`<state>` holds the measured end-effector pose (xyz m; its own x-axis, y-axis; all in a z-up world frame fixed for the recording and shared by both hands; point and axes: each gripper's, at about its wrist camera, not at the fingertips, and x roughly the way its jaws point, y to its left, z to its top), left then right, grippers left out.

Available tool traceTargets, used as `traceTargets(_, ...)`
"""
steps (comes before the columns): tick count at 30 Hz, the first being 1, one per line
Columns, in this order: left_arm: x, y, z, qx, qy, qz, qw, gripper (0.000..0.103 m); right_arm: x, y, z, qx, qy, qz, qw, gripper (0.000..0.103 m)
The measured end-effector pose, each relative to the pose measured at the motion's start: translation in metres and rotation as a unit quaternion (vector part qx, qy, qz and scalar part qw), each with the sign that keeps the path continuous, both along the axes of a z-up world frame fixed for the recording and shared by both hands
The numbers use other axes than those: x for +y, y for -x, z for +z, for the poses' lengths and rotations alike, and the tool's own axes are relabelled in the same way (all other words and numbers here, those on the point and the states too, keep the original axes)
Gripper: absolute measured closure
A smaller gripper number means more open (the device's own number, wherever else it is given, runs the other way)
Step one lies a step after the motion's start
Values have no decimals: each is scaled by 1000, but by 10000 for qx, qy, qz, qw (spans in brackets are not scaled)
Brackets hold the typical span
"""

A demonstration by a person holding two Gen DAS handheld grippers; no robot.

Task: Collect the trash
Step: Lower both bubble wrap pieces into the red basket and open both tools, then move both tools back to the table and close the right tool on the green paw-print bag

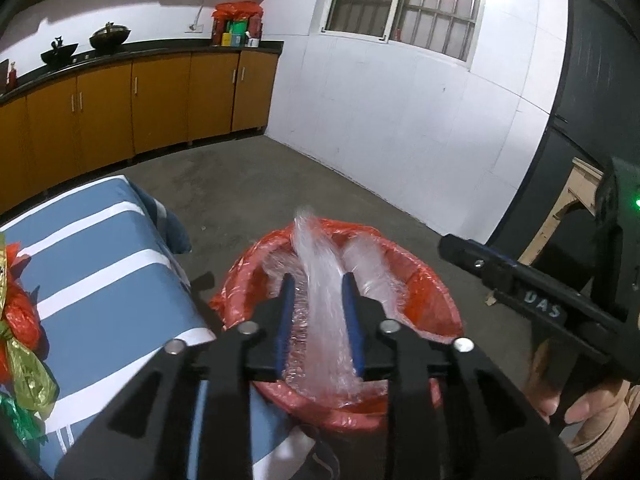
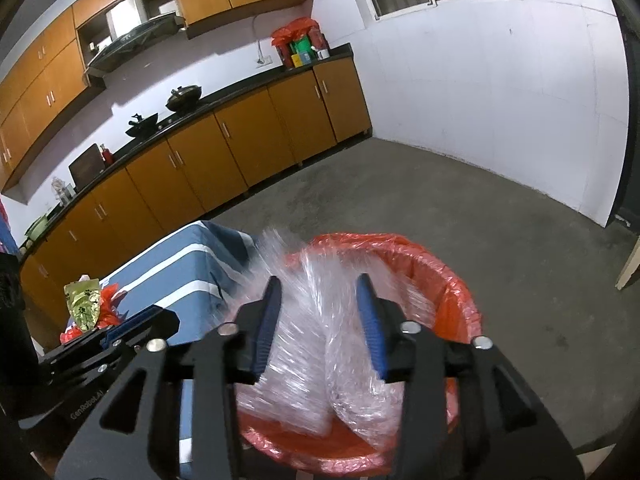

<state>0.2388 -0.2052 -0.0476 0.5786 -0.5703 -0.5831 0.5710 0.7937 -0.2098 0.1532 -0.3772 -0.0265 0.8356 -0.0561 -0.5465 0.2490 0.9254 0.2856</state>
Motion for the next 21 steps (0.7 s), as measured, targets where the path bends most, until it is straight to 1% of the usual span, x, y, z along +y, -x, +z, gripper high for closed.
traceTargets(5,12,3,0,-16,-23,175,9998,68,-3,5,4,-20,89,-121,9999,62)
traceTargets(9,27,4,2,-99,-47,390,9992,60,0,8,7,-24,256,-195,9995,62)
traceTargets(10,31,5,2,-125,-54,457,9989,59,2,8,7,-24,301,-203,9993,61)
traceTargets(11,36,6,3,-148,-67,522,9985,58,2,8,8,-32,324,-208,9993,56)
traceTargets(13,44,8,4,-190,-88,623,9978,56,7,8,9,-65,373,-179,9991,53)
traceTargets(18,72,15,8,-355,-182,949,9947,51,26,5,11,-75,509,47,9987,52)
traceTargets(20,87,20,11,-447,-210,1114,9925,48,40,1,12,-95,575,184,9981,46)
traceTargets(21,93,22,12,-487,-235,1188,9914,47,45,-1,13,-99,599,236,9979,44)
